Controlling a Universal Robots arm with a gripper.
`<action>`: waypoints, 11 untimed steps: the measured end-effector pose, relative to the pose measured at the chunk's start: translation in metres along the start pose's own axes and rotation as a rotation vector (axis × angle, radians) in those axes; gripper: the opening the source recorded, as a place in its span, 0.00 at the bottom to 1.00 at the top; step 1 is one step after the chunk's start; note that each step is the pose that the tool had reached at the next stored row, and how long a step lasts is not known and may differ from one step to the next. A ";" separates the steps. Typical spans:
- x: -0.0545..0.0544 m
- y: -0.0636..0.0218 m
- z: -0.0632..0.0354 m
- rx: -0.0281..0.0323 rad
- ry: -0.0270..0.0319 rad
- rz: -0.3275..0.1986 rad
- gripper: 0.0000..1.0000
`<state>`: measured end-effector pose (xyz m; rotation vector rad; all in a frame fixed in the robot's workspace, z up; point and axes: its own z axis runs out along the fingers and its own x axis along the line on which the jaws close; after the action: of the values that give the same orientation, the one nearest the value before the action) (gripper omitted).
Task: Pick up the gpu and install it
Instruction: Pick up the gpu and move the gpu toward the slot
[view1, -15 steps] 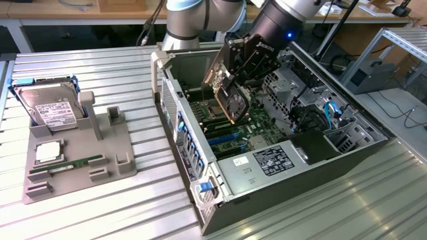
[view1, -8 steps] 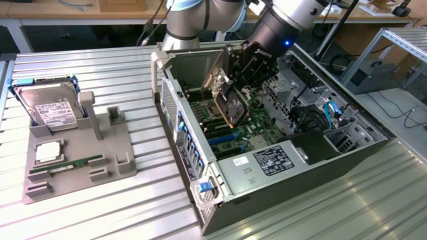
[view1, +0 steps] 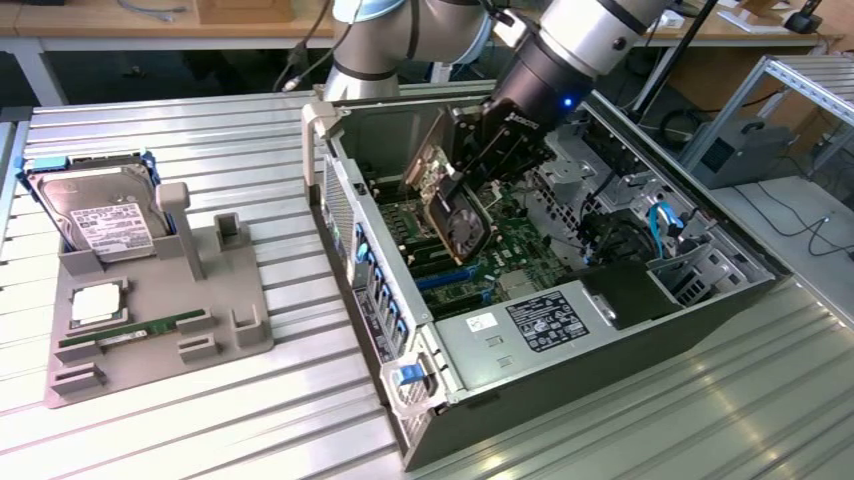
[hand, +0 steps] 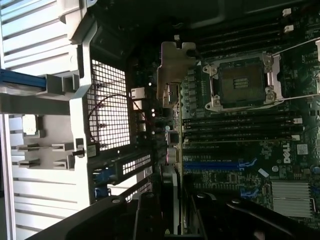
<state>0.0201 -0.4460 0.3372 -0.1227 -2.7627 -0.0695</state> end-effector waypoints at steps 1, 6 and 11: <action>-0.002 0.0000 0.0015 0.0004 0.0025 0.000 0.28; -0.013 0.0012 -0.0025 0.0005 0.0035 0.000 0.28; -0.012 0.0010 -0.0018 -0.0069 -0.0925 -0.006 0.28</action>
<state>0.0317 -0.4460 0.3346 -0.1221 -2.8555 -0.0768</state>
